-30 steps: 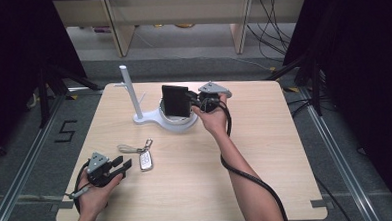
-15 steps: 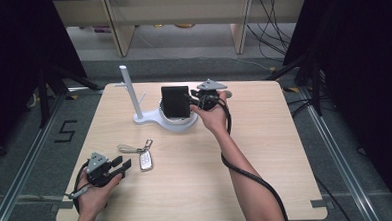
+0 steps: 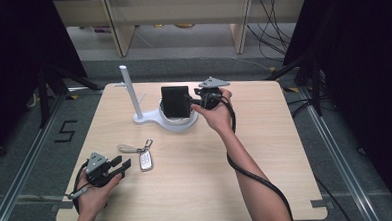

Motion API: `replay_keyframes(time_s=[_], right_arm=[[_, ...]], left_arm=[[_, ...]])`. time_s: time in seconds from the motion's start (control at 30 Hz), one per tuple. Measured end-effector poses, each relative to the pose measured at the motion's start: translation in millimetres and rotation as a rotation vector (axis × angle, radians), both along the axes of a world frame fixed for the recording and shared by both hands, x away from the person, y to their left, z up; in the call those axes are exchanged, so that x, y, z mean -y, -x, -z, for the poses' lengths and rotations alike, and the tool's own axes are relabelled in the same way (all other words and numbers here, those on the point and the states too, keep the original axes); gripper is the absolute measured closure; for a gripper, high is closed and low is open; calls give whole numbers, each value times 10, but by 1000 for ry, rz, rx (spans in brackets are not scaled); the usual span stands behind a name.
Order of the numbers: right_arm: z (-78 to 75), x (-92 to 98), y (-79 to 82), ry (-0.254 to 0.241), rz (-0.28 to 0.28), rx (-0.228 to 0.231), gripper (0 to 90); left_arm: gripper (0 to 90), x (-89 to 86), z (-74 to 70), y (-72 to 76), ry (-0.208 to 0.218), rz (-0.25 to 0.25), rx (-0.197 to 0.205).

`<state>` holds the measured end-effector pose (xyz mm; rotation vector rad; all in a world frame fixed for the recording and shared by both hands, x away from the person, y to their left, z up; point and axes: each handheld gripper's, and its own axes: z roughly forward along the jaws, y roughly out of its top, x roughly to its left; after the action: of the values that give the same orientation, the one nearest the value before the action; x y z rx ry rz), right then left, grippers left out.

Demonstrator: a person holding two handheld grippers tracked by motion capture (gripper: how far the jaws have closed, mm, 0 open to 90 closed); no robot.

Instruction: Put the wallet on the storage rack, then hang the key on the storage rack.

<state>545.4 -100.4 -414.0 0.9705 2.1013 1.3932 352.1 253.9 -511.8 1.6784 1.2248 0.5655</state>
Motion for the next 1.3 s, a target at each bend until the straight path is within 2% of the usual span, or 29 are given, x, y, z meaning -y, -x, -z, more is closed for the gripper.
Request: replay_keyframes(time_s=[0.1,0.13,0.23,0.3,0.43,0.47,0.5,0.57,0.7,0.77,0.87,0.93,1.03,1.13,1.2,1.23,1.3], right_arm=[[-32,77,89,11,-10,-24,494],[-54,132,112,43,-14,-24,492],[-76,214,173,61,-25,-38,490],[-95,358,257,91,-35,-53,483],[-108,509,367,117,-16,-75,479],[-92,589,417,123,-14,-81,471],[-92,589,417,123,-14,-81,471],[-62,712,499,138,-11,-109,460],[-1,817,576,141,-15,-123,458],[50,915,657,160,-6,-143,457],[131,1044,767,154,15,-164,462],[185,1136,842,169,18,-177,481],[275,1245,982,153,38,-219,489],[367,1409,1121,155,64,-232,493],[407,1468,1174,126,78,-225,495],[409,1497,1220,125,94,-243,497],[454,1550,1278,106,99,-235,499]], left_arm=[[535,17,-14,1,-4,0,-1],[526,20,-14,-3,-5,5,3],[513,32,-15,-13,0,8,2],[487,52,-23,-27,-1,7,8],[455,76,-48,-42,7,11,14],[423,87,-56,-53,18,12,19],[423,92,-68,-61,14,11,18],[397,107,-86,-81,17,14,19],[391,135,-117,-109,16,21,18],[391,150,-137,-121,15,25,25],[409,176,-169,-151,6,35,27],[424,196,-197,-177,7,45,30],[436,223,-249,-213,11,56,28],[446,240,-293,-247,3,68,25],[455,254,-318,-271,2,74,20],[458,257,-324,-282,-5,75,12],[468,269,-325,-301,-4,77,9]])
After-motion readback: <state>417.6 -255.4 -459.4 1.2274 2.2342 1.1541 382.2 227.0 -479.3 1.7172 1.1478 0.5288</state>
